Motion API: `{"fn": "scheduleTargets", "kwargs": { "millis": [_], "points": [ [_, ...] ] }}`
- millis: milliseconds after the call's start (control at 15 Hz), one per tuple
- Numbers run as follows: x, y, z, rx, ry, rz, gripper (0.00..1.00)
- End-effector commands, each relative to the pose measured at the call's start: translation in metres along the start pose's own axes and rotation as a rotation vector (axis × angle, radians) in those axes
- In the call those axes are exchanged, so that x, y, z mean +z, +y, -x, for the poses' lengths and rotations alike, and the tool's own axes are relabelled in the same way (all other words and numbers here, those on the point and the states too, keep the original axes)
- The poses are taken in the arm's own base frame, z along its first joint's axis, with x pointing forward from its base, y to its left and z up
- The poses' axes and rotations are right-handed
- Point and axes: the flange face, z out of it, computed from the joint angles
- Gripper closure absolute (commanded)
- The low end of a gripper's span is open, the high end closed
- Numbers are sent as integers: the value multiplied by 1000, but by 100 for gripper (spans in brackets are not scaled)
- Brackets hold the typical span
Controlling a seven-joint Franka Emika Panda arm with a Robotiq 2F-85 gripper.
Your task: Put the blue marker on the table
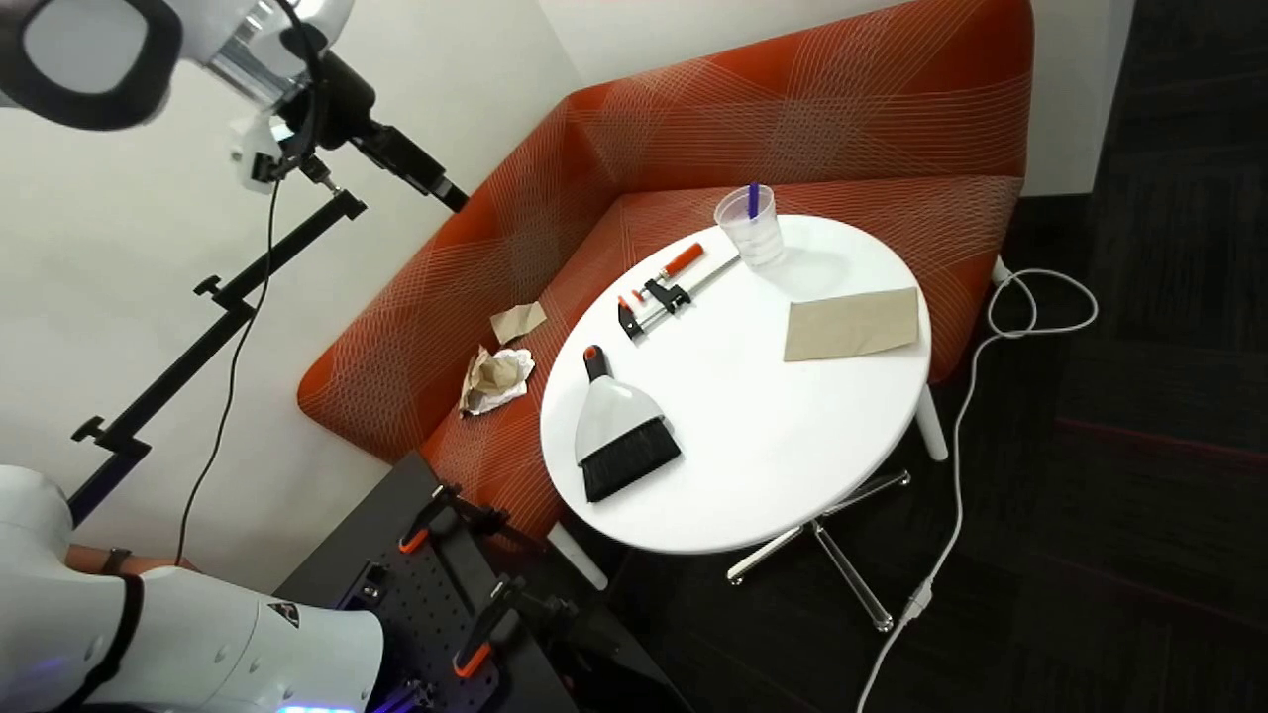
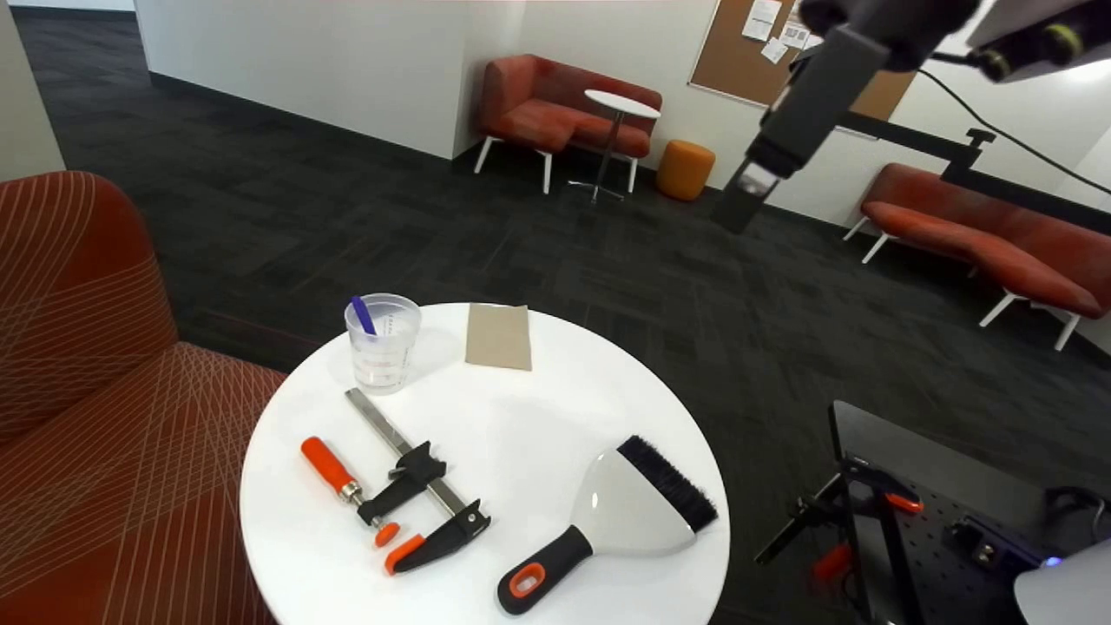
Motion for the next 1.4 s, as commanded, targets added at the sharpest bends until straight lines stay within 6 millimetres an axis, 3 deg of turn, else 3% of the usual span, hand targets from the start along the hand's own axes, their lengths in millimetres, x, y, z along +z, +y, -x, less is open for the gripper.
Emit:
{"fn": "scheduleTargets", "kwargs": {
  "millis": [0,533,600,733,1067,1333],
  "points": [
    [38,-4,-47,26,66,17,0],
    [101,-8,-112,45,160,90,0],
    [92,-5,-95,28,136,68,0],
    [101,-4,-97,33,125,73,0],
    [99,-5,-97,33,129,73,0],
    [122,-5,-106,23,159,73,0]
  ]
}}
